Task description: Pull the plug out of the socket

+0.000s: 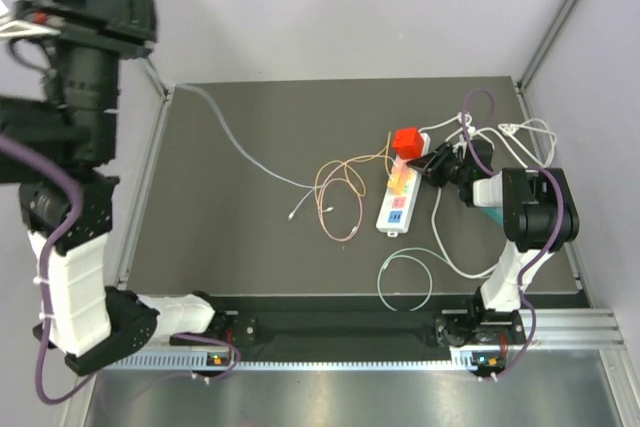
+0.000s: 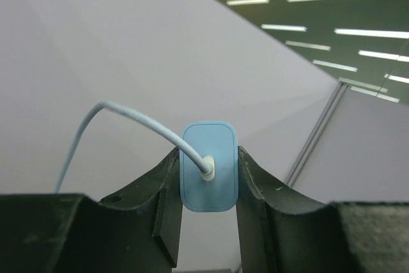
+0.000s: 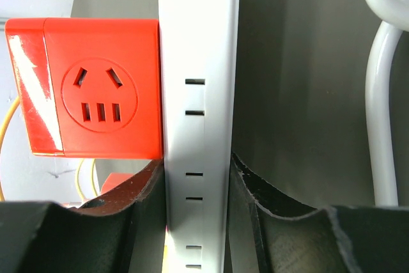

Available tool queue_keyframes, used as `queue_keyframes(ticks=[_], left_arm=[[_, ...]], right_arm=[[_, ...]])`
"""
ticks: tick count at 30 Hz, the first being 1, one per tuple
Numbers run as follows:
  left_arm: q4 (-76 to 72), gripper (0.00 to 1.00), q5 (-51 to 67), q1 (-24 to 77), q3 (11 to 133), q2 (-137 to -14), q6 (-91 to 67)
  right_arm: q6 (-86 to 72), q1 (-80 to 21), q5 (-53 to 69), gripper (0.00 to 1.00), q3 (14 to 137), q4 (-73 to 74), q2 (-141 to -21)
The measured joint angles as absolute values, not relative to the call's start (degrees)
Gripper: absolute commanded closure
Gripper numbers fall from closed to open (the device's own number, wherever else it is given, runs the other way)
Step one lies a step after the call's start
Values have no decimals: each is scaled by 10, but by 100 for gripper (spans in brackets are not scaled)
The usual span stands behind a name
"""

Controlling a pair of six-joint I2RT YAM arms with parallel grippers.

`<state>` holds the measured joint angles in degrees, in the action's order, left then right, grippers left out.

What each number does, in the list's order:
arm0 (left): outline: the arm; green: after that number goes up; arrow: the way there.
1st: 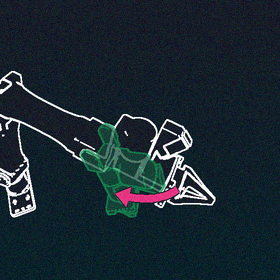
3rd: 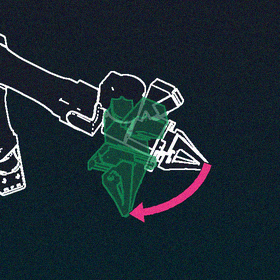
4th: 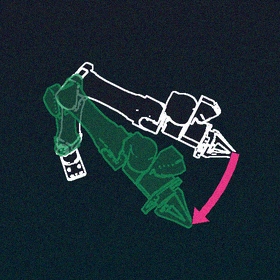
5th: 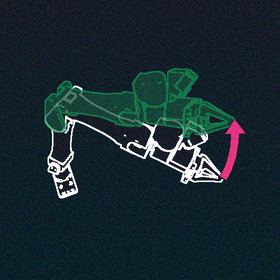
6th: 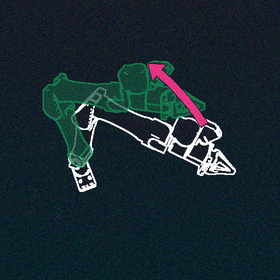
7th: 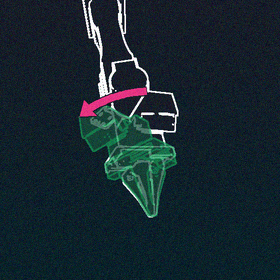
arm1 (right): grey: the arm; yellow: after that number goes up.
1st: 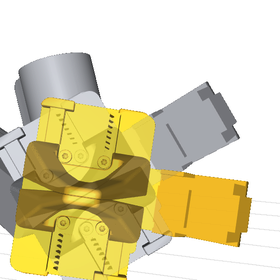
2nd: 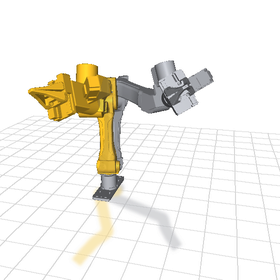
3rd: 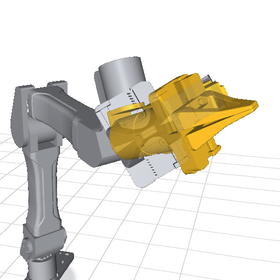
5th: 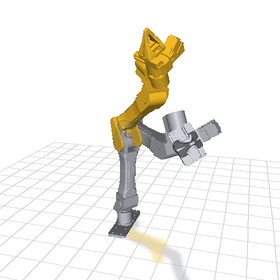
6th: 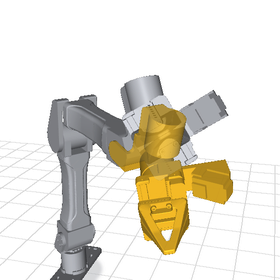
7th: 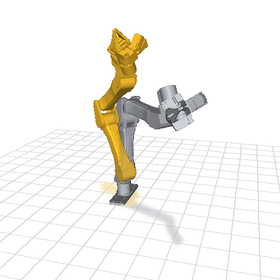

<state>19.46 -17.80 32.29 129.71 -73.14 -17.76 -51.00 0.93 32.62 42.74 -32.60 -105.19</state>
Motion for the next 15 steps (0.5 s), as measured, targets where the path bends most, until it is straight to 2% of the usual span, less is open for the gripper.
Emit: queue_keyframes(ticks=[9, 15], left_arm=[[62, 100, -157, 323, 1310, -646, -266], [36, 100, -156, 324, 1348, -621, -295]], right_arm=[[-510, 9, 326, 100, 427, -326, -1052], [-509, 9, 326, 100, 427, -326, -1052]])
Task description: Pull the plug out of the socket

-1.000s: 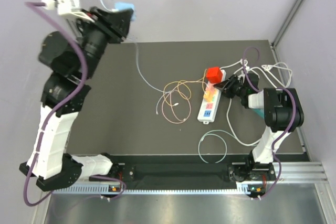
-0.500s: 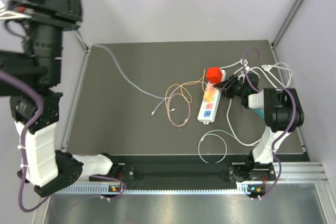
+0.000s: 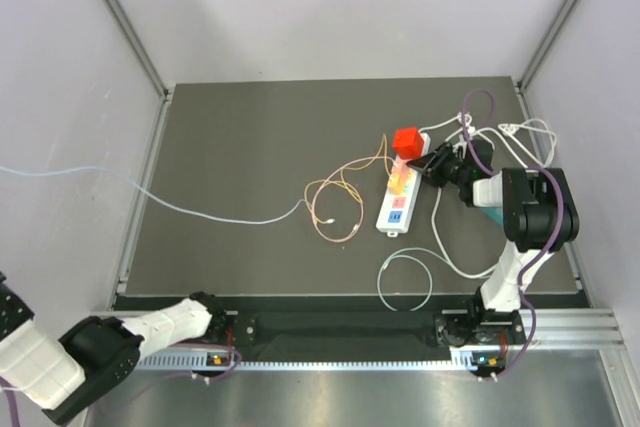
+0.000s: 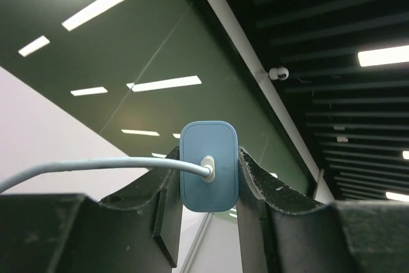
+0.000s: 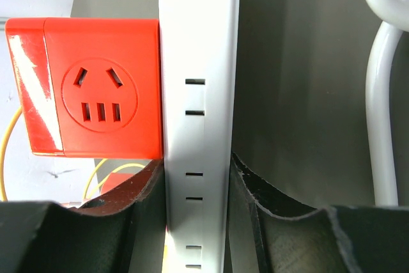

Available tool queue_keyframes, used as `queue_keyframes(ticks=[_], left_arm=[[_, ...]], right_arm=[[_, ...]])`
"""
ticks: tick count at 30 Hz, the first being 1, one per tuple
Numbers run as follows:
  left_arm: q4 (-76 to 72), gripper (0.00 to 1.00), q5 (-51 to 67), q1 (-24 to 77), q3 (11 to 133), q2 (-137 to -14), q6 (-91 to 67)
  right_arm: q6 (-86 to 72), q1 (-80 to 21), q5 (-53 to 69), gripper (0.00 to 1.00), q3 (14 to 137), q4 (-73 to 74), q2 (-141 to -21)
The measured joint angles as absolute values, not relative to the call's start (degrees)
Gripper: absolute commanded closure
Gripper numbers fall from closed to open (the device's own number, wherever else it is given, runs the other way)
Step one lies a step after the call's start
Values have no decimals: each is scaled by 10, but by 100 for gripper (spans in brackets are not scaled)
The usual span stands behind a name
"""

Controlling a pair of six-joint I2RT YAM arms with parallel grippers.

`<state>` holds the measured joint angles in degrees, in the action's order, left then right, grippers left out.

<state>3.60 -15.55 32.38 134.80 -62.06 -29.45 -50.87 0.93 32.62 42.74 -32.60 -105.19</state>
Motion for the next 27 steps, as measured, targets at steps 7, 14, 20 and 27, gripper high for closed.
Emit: queue_keyframes(ticks=[7, 14, 20, 27], left_arm=[[34, 100, -212, 332, 1350, -583, -233], [3, 100, -279, 345, 1191, -483, -173], [31, 100, -293, 346, 1043, -518, -165], [152, 100, -310, 341, 1053, -788, -102]], right_arm=[[-507, 9, 326, 100, 427, -326, -1052], [-504, 9, 326, 100, 428, -326, -1053], [-496, 9, 328, 100, 428, -326, -1053], [-495, 9, 331, 100, 428, -326, -1053]])
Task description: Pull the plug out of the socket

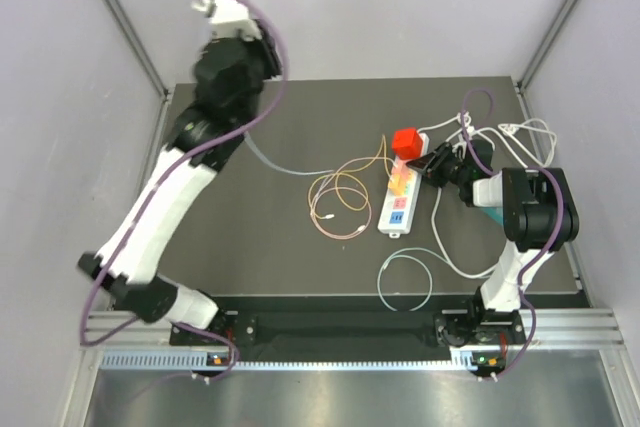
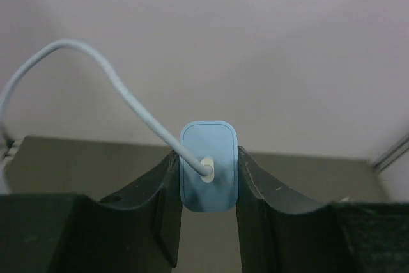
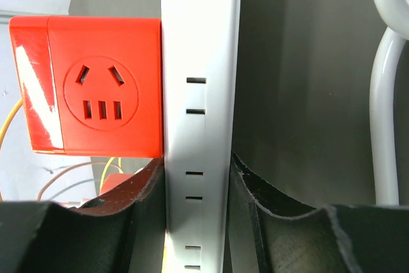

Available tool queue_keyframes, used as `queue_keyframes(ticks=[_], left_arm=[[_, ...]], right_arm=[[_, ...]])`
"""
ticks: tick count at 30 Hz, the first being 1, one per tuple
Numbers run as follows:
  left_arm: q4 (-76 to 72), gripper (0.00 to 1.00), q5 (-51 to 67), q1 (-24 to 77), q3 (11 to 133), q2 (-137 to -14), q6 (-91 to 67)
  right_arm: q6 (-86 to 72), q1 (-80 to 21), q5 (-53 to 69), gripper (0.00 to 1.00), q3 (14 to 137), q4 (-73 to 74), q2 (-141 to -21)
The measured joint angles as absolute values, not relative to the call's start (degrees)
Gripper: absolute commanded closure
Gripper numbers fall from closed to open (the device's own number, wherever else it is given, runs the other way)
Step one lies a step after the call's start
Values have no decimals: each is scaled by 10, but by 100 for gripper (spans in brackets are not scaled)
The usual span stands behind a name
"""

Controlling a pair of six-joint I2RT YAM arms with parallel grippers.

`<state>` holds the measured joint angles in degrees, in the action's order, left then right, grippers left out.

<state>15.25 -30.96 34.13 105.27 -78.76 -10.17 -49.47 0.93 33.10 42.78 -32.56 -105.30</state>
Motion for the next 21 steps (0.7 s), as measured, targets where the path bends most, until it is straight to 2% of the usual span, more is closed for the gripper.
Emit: queue_keyframes(ticks=[4, 12, 21], left_arm=[[216, 100, -303, 286, 1017, -867, -90], [231, 100, -271, 77, 908, -874, -174], [199, 100, -233, -8, 806, -976, -265]], right_arm=[[-495, 9, 332, 100, 428, -326, -1053], [-492, 9, 336, 100, 428, -325, -1053], [-490, 9, 340, 100, 429, -322, -1053]])
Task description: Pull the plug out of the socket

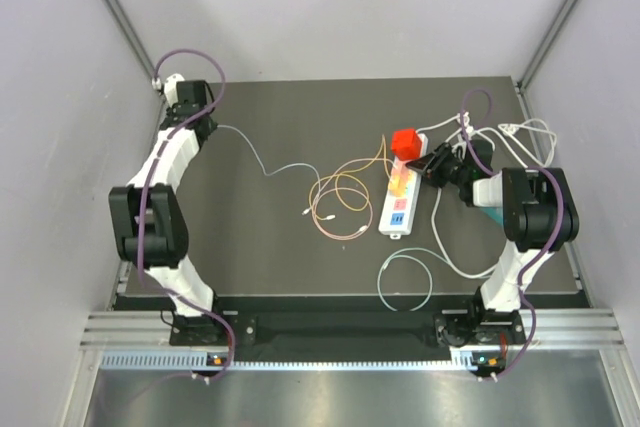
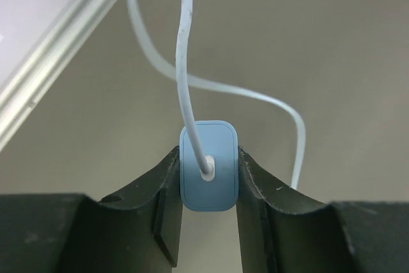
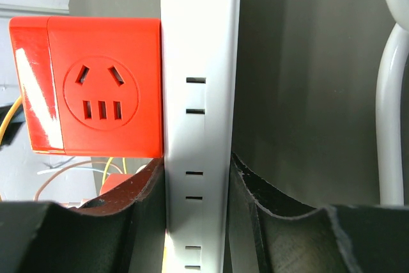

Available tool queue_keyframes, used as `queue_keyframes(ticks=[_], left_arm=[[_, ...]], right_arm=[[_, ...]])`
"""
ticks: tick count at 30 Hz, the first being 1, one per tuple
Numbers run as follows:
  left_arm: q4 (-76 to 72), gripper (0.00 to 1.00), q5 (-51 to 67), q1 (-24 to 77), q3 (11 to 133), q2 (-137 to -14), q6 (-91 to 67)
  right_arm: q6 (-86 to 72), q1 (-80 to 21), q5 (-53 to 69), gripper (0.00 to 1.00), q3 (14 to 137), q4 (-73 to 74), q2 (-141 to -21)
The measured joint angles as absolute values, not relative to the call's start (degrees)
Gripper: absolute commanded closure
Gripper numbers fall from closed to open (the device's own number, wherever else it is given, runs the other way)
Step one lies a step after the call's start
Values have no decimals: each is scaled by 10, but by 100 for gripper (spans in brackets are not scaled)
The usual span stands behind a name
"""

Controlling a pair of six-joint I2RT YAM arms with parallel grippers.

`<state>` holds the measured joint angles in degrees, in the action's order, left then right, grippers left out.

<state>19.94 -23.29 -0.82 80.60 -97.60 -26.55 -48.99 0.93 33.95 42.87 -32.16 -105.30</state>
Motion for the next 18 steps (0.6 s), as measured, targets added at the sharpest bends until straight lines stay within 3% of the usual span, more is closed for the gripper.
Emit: queue_keyframes(ticks=[5, 8, 11, 14, 16, 18], left_arm=[[189, 99, -218, -33, 823, -1073, -287], [187, 94, -207, -43, 853, -1133, -293], [185, 80, -199, -51, 875, -1174, -297], [185, 56, -191, -58, 889, -1197, -299], [185, 34, -186, -62, 900, -1205, -301], [185, 24, -180, -67, 909, -1206, -299]], right_arm=[[-487, 10, 342, 100, 429, -321, -1053], [-485, 10, 343, 99, 430, -318, -1053], [-483, 11, 344, 99, 432, -316, -1053], [-482, 13, 347, 100, 432, -314, -1053], [-481, 15, 348, 99, 432, -314, -1053], [-481, 17, 350, 100, 432, -313, -1053]])
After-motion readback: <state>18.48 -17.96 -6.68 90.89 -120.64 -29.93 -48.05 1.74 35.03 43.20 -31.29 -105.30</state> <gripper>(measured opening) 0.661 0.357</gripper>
